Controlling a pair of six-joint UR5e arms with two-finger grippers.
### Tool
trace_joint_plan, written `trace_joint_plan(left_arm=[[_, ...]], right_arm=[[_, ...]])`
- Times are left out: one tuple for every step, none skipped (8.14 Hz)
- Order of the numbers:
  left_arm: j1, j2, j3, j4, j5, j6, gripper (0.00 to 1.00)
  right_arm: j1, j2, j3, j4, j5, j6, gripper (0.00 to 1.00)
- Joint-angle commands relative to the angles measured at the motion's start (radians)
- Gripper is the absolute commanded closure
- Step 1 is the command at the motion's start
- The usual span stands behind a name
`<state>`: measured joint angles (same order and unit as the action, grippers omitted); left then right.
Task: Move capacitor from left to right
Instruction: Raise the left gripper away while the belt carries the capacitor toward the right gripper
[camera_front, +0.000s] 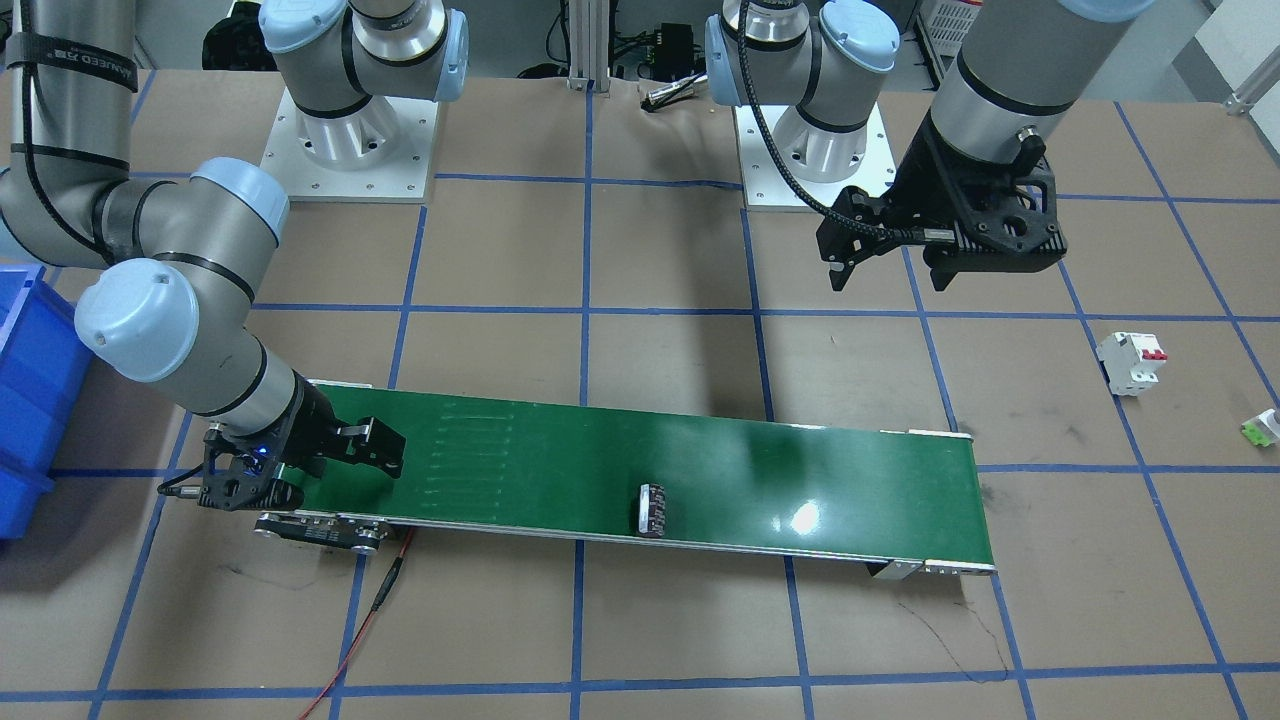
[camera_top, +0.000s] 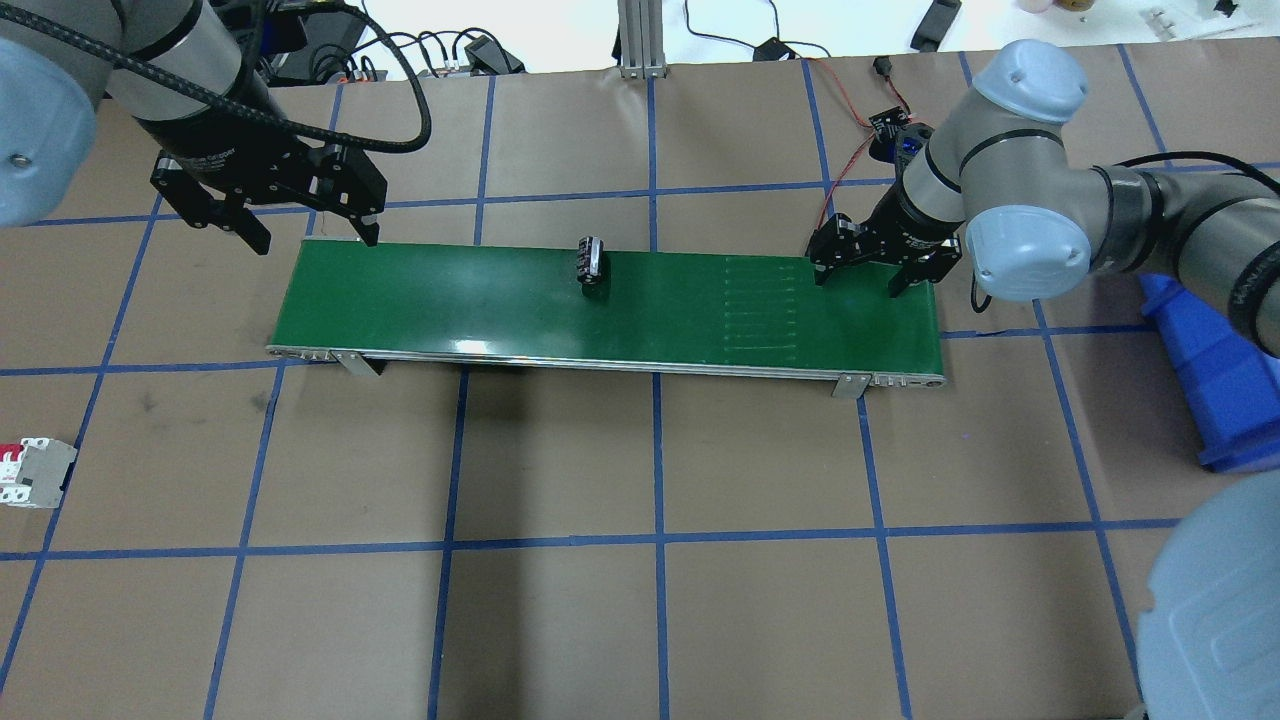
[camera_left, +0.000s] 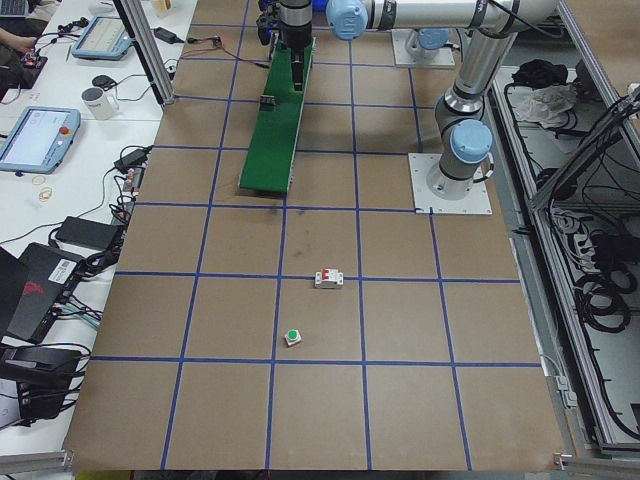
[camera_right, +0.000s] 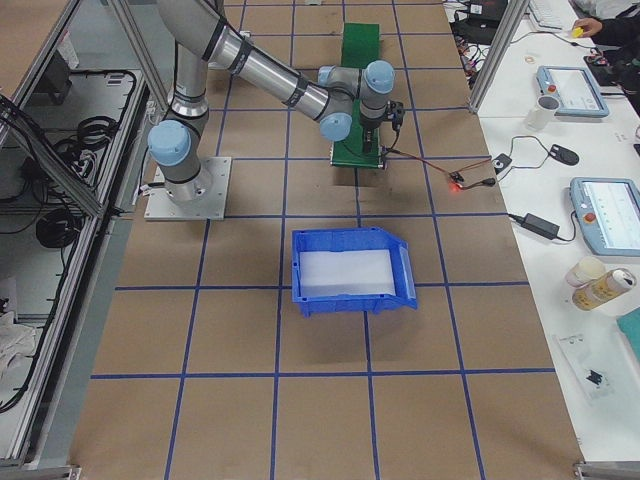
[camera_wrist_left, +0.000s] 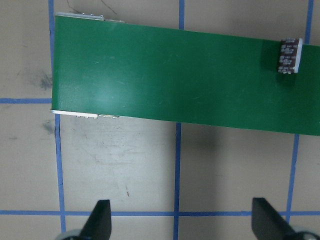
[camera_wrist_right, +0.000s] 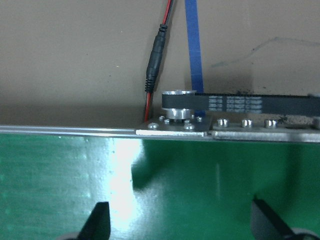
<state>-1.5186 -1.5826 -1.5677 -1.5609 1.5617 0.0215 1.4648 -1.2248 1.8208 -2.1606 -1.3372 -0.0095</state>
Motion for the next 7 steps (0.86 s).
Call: trace_joint_plan(left_arm=[[0.0, 0.0, 0.0, 0.002, -0.002, 0.002, 0.0], [0.0, 0.0, 0.0, 0.004, -0.003, 0.0, 0.0], [0.0, 0.0, 0.0, 0.004, -0.005, 0.002, 0.0], [0.0, 0.0, 0.0, 0.004, -0.005, 0.0, 0.0], [0.0, 0.0, 0.0, 0.004, -0.005, 0.0, 0.0], [0.0, 0.0, 0.0, 0.004, -0.005, 0.002, 0.0], [0.0, 0.0, 0.0, 0.004, -0.005, 0.002, 0.0]], right_arm=[[0.003, 0.002, 0.0, -0.001, 0.0, 0.0, 0.03], [0.003, 0.002, 0.0, -0.001, 0.0, 0.0, 0.03], [0.003, 0.002, 0.0, -0.001, 0.0, 0.0, 0.04], [0.003, 0.002, 0.0, -0.001, 0.0, 0.0, 0.04], [0.003, 0.002, 0.0, -0.001, 0.0, 0.0, 0.04], [0.003, 0.002, 0.0, -0.002, 0.0, 0.0, 0.05], [0.005, 0.001, 0.0, -0.002, 0.001, 0.002, 0.06]])
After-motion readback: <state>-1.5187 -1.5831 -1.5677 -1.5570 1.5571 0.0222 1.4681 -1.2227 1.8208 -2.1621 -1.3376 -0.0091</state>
